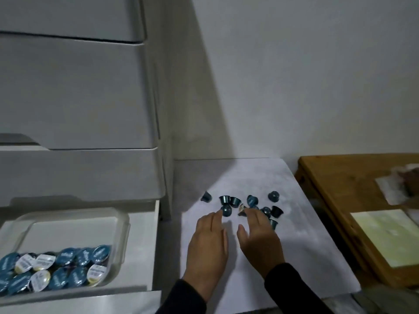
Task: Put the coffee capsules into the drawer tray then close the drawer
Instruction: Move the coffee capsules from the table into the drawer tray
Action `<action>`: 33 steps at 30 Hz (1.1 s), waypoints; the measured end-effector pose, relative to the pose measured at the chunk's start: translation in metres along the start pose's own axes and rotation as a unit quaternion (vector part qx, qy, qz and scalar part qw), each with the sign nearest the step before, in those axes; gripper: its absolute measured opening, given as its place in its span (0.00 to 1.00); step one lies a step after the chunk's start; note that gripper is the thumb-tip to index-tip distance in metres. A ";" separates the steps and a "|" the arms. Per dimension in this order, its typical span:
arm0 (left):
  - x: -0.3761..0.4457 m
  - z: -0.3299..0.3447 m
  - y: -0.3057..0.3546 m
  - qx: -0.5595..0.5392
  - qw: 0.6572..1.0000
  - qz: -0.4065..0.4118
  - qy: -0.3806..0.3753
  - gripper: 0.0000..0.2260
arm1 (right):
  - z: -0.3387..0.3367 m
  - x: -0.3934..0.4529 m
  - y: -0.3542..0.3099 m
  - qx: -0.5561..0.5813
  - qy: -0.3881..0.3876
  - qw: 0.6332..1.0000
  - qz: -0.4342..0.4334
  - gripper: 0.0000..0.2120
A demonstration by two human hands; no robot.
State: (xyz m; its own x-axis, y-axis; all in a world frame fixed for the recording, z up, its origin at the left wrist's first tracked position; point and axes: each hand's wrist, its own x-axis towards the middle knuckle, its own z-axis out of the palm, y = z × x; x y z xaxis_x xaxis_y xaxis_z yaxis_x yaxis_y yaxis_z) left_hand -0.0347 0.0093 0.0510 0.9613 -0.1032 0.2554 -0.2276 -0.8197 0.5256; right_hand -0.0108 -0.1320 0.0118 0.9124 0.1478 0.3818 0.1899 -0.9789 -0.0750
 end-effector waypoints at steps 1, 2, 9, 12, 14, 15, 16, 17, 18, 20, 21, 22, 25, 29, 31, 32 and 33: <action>0.002 0.014 0.008 -0.008 1.000 -0.011 -0.017 0.20 | 0.002 0.000 0.017 -0.001 -0.022 1.000 0.009 0.11; 0.005 0.028 0.015 -0.020 0.999 -0.019 -0.034 0.19 | 0.001 0.000 0.030 0.017 -0.041 0.998 0.036 0.11; 0.037 0.104 0.049 -0.121 0.983 -0.072 -0.120 0.12 | 0.013 0.001 0.095 0.105 -0.117 0.978 0.140 0.16; 0.048 0.126 0.053 -0.153 0.971 -0.117 -0.139 0.14 | 0.022 0.004 0.109 0.138 -0.127 0.971 0.146 0.10; 0.053 0.135 0.054 -0.168 0.965 -0.148 -0.135 0.14 | 0.030 0.005 0.116 0.144 -0.153 0.965 0.157 0.10; 0.054 0.139 0.054 -0.170 0.963 -0.162 -0.131 0.14 | 0.033 0.005 0.119 0.150 -0.159 0.963 0.158 0.11; 0.056 0.142 0.054 -0.174 0.960 -0.174 -0.130 0.14 | 0.035 0.004 0.121 0.162 -0.159 0.961 0.158 0.11; 0.058 0.145 0.055 -0.179 0.958 -0.182 -0.129 0.14 | 0.036 0.004 0.123 0.171 -0.153 0.960 0.157 0.11; 0.060 0.147 0.057 -0.184 0.956 -0.189 -0.128 0.14 | 0.038 0.003 0.125 0.181 -0.151 0.959 0.158 0.10; 0.064 0.149 0.059 -0.194 0.952 -0.208 -0.117 0.13 | 0.041 -0.001 0.128 0.217 -0.139 0.953 0.160 0.11; 0.065 0.150 0.060 -0.200 0.948 -0.219 -0.112 0.12 | 0.042 -0.004 0.130 0.239 -0.127 0.949 0.162 0.11; 0.067 0.151 0.061 -0.213 0.942 -0.235 -0.106 0.11 | 0.042 -0.008 0.131 0.258 -0.119 0.944 0.168 0.12; 0.070 0.155 0.061 -0.261 0.916 -0.293 -0.085 0.09 | 0.042 -0.013 0.133 0.312 -0.104 0.922 0.202 0.09; 0.073 0.156 0.058 -0.296 0.891 -0.338 -0.065 0.09 | 0.041 -0.012 0.135 0.332 -0.111 0.904 0.246 0.04; 0.073 0.155 0.059 -0.310 0.882 -0.350 -0.055 0.09 | 0.041 -0.013 0.136 0.340 -0.113 0.897 0.260 0.07; 0.072 0.154 0.059 -0.316 0.878 -0.355 -0.051 0.09 | 0.041 -0.013 0.137 0.345 -0.117 0.891 0.270 0.09; 0.071 0.153 0.059 -0.323 0.874 -0.359 -0.048 0.09 | 0.040 -0.013 0.137 0.349 -0.120 0.887 0.278 0.09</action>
State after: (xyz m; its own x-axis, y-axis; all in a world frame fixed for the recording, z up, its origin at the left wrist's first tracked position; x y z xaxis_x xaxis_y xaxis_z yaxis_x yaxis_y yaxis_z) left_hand 0.0435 -0.1326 -0.0241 0.8941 0.2350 -0.3813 0.4293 -0.2069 0.8792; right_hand 0.0176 -0.2626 -0.0407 0.9703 -0.2228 -0.0939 -0.2118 -0.5961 -0.7745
